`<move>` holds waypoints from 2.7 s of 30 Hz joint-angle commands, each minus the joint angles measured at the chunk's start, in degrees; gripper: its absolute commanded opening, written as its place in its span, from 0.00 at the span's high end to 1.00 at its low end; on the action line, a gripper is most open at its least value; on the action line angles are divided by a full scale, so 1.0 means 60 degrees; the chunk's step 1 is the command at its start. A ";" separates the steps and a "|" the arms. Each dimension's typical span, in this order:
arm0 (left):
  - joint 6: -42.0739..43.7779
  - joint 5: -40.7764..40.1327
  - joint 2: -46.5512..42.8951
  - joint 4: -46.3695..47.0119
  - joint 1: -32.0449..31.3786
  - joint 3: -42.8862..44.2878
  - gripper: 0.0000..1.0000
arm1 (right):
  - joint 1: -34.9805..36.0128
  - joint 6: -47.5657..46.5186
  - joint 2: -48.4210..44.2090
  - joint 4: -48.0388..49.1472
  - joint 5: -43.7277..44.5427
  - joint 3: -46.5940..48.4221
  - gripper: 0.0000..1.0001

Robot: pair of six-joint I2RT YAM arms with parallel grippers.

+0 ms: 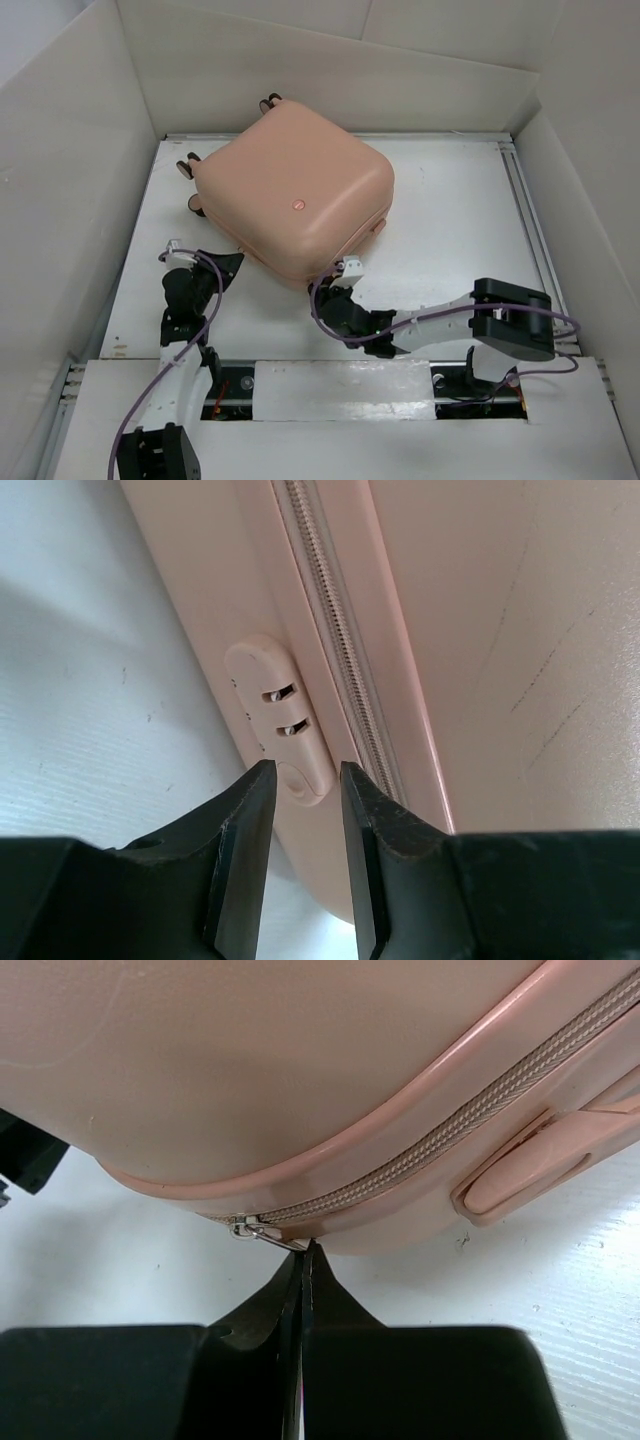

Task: Pack the luggage

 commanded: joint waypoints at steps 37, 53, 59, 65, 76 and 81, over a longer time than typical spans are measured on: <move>-0.0410 0.0204 -0.0073 0.1357 -0.0011 -0.0341 0.60 | -0.6286 0.0465 -0.1148 -0.3398 -0.4891 0.0600 0.63; -0.0132 0.0496 -0.0892 0.0464 -0.0011 -0.0093 0.63 | -1.0770 -0.0954 -0.2992 -0.3789 -0.6709 0.0130 0.83; -0.0132 -0.0059 -0.1861 -0.0811 -0.0011 0.0770 0.50 | -1.0377 -0.1570 -0.4975 -0.4453 -0.7324 -0.0188 0.29; -0.0233 -0.0060 -0.0340 -0.0696 -0.0011 0.1782 0.36 | -0.9189 -0.1718 -0.7794 -0.5097 -0.7599 -0.2106 0.28; -0.0249 -0.0441 0.0185 -0.0856 -0.0011 0.2778 0.05 | -0.8487 -0.1073 -0.8057 -0.5361 -0.7295 -0.2782 0.42; -0.0424 0.0085 0.1477 -0.0183 -0.0011 0.3086 0.05 | -0.7857 -0.0736 -1.0239 -0.5361 -0.7396 -0.3865 0.59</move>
